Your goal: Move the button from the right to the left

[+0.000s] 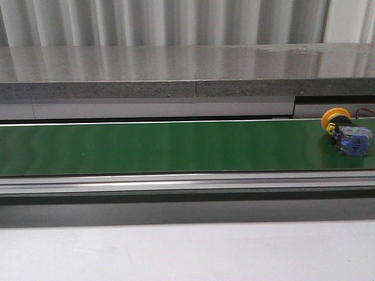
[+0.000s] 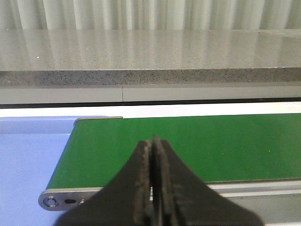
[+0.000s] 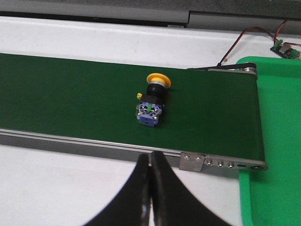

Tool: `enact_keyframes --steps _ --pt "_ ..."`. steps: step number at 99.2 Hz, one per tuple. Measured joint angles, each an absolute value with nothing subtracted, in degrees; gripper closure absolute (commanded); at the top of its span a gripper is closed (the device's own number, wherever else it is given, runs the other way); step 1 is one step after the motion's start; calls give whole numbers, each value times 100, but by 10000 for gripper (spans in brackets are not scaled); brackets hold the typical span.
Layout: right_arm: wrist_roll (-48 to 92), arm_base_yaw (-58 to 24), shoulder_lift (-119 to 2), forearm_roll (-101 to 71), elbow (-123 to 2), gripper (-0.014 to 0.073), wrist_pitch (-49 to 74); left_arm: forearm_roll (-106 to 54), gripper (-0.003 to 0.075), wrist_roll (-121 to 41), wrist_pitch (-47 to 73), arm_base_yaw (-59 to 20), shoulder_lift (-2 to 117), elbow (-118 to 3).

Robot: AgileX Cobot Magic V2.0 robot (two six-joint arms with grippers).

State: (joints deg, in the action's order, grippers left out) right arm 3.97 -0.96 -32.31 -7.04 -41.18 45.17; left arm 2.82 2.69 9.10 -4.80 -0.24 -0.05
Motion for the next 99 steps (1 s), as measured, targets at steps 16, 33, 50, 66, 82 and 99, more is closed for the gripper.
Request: enact_keyframes --steps 16,33,50,66,82,99 --pt "397 -96 -2493 -704 -3594 662 4244 282 740 269 910 -480 -24 -5" --pt "397 -96 -1753 -704 -3071 662 3781 282 740 269 888 -480 -24 -5" --pt "397 -96 -1331 -724 -2365 662 2717 282 740 269 863 -480 -24 -5" --pt "397 -96 -1331 -737 -2022 662 2283 282 740 269 863 -480 -24 -5" --pt "397 -96 -1331 -750 -1944 662 2245 282 740 269 838 -480 -24 -5" --pt "397 -96 -1331 -752 -1944 662 2235 282 740 269 533 -480 -24 -5"
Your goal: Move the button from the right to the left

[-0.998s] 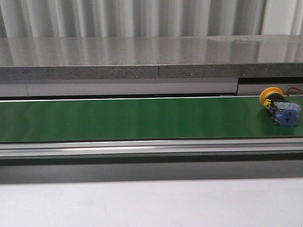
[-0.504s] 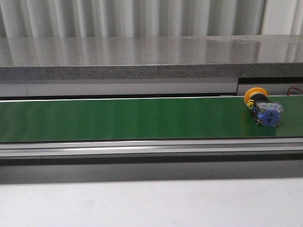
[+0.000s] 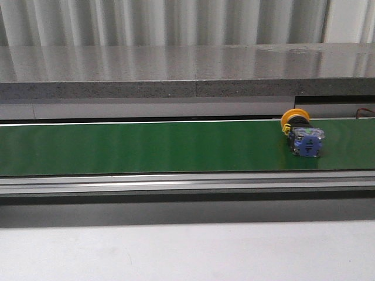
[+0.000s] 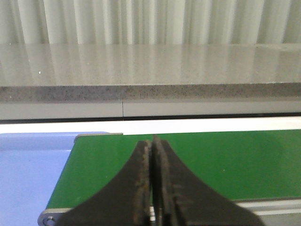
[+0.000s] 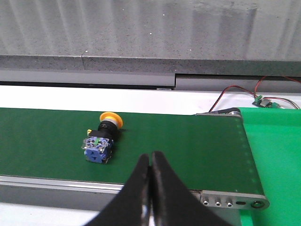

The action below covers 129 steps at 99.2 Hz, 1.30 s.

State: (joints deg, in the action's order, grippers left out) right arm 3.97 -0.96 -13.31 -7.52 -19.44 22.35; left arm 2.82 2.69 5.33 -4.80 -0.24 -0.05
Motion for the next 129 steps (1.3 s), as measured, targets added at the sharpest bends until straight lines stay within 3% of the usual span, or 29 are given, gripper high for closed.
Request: enact_keyframes --steps 35,59,66,82,89,129 --pt "397 -96 -1331 -762 -1944 662 2235 282 740 269 1269 -480 11 -667" --pt "397 -96 -1331 -762 -1944 662 2224 282 733 269 2346 -480 903 -1662" --pt "397 -96 -1331 -762 -1944 662 2224 282 657 269 2578 -480 1239 -1875" --pt "397 -96 -1331 -762 -1944 662 2224 282 244 269 2680 -480 1865 -2172" --pt "397 -96 -1331 -762 -1944 662 2224 282 149 269 2611 -480 2030 -2195" --pt "397 -96 -1331 -762 -1944 662 2203 0 155 269 2183 -480 2360 -2357"
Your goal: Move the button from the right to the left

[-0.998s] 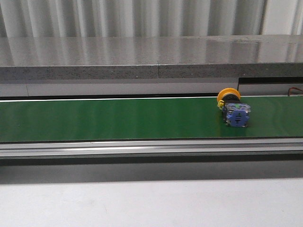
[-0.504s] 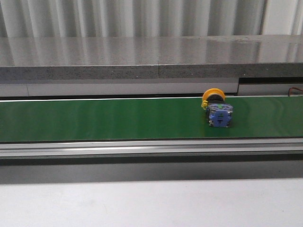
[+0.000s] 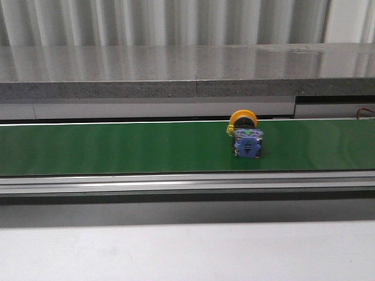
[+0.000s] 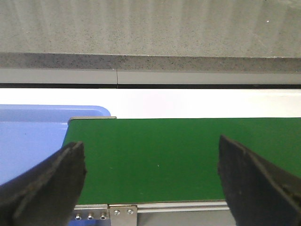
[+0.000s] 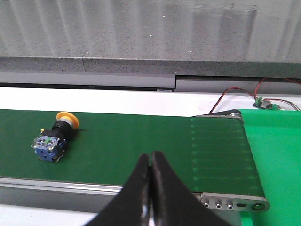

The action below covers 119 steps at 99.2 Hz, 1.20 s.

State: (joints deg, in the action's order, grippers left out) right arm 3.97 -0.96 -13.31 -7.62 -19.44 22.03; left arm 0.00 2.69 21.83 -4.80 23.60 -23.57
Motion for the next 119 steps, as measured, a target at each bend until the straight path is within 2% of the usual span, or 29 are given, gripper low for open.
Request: enact_keyframes --steps 18,59,119 --pt "397 -96 -1331 -762 -1944 662 2203 -61 155 269 2773 -480 3098 -2956" --pt "397 -96 -1331 -762 -1944 662 2203 -985 155 269 4306 -573 5775 -4869" --pt "397 -96 -1331 -762 -1944 662 2203 -1144 174 907 4742 -2900 8873 -7024"
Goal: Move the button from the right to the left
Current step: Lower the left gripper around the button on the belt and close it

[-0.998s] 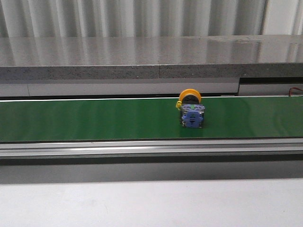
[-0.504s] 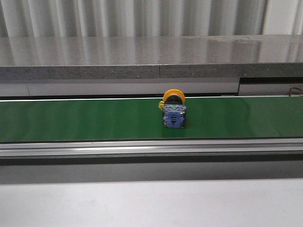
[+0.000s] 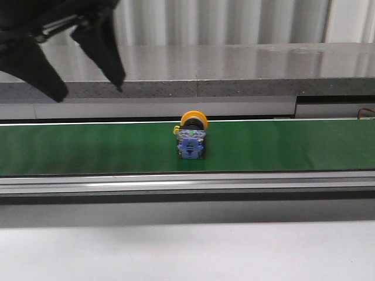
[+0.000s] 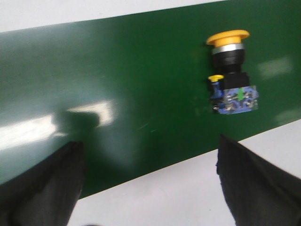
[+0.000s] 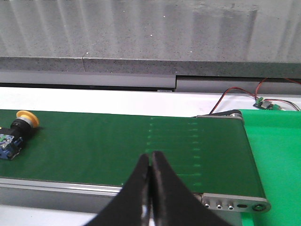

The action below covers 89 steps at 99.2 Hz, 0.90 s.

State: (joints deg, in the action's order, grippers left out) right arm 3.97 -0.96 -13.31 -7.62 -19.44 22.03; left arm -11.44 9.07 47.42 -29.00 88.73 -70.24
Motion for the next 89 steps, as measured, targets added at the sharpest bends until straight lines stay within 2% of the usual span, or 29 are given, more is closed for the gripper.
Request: enact_keyframes --steps 25,76,83,89 --pt "397 -96 -1331 -762 -1944 662 2203 -1176 174 1212 4800 -3477 9837 -7743" --pt "397 -96 -1331 -762 -1944 662 2203 -1165 174 1357 4901 -3513 10699 -8262" --pt "397 -96 -1331 -762 -1944 662 2203 -1154 196 1362 4912 -3513 10709 -8262" --pt "397 -96 -1331 -762 -1944 662 2203 -1155 260 1362 4912 -3513 10711 -8264"
